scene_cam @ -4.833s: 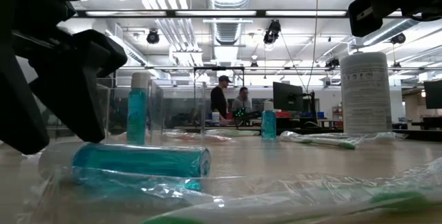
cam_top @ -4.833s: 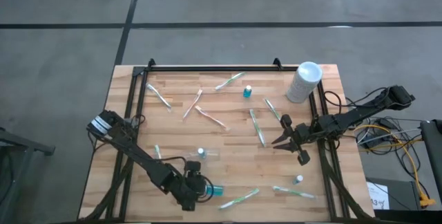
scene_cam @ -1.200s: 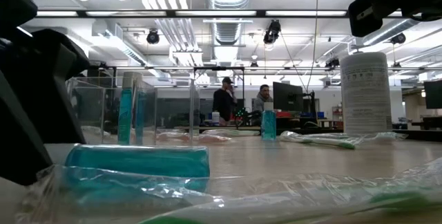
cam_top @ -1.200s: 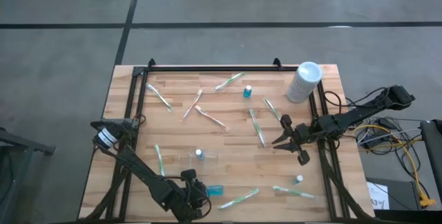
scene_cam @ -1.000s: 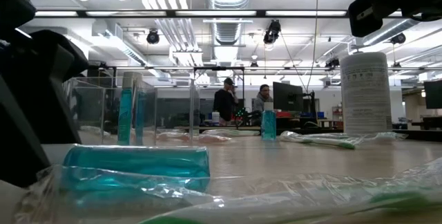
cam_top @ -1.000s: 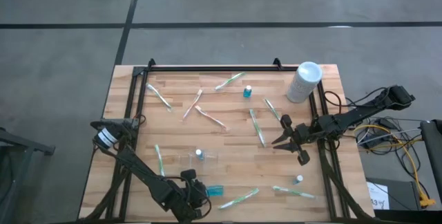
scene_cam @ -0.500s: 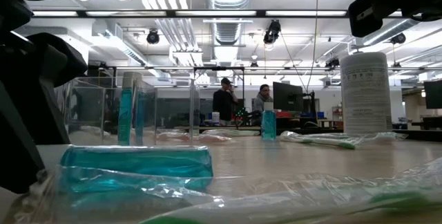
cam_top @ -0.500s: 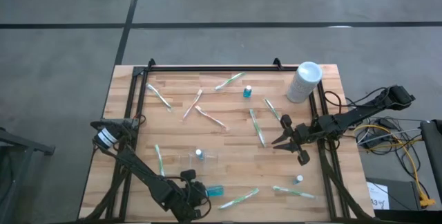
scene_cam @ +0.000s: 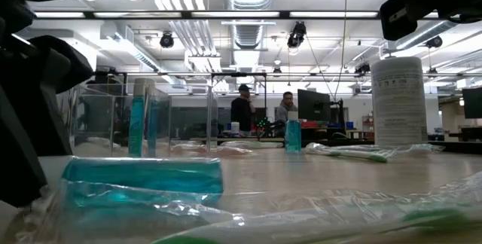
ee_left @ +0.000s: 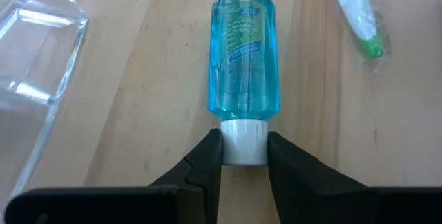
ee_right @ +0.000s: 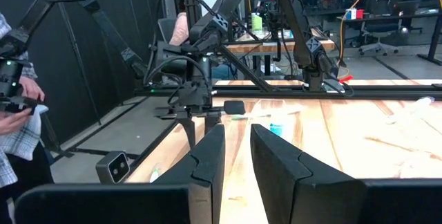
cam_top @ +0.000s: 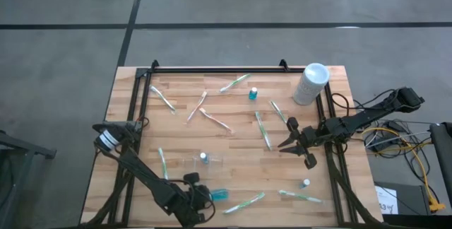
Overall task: Pick & Place toothbrushing station
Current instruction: Put the blue mouthwash into the transparent organizer
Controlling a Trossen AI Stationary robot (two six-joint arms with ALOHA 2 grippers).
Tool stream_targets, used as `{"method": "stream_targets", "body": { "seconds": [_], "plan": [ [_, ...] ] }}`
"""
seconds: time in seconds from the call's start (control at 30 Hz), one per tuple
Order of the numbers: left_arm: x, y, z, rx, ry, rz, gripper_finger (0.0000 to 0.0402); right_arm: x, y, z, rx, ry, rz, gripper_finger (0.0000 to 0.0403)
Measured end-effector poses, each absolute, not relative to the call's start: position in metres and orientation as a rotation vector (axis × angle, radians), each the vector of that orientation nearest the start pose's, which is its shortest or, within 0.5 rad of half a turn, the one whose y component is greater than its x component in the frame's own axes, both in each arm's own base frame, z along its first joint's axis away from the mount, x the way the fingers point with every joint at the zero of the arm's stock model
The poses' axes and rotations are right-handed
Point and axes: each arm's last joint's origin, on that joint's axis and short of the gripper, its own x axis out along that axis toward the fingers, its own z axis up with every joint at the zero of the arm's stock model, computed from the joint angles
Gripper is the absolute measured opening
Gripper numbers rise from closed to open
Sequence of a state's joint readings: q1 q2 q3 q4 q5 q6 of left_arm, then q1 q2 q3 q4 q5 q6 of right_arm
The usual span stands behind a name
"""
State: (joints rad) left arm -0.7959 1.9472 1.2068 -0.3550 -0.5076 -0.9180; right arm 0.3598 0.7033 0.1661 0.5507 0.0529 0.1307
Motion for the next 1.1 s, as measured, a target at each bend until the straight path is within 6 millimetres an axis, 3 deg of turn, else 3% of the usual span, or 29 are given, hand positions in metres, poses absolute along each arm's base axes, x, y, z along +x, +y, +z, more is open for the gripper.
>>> {"method": "stream_targets", "body": {
  "seconds": [0.33,0.53,0.77,0.87,1.1],
  "plan": [
    [0.267,-0.254,0.196,-0.220,1.017,0.248,0.0097,0.147,0.054,0.202,0.132,0.006,0.308,0.0068],
    [0.267,-0.246,0.246,-0.261,1.187,0.350,0.0097,0.147,0.054,0.202,0.133,0.006,0.307,0.0068],
    [0.270,-0.226,0.303,-0.382,1.260,0.503,0.0097,0.147,0.054,0.202,0.132,0.006,0.307,0.0068],
    [0.275,-0.213,0.315,-0.448,1.322,0.525,0.0099,0.147,0.054,0.202,0.132,0.006,0.307,0.0068],
    [0.294,-0.183,0.326,-0.550,1.531,0.371,0.0102,0.147,0.054,0.202,0.132,0.006,0.308,0.0068]
  ]
}}
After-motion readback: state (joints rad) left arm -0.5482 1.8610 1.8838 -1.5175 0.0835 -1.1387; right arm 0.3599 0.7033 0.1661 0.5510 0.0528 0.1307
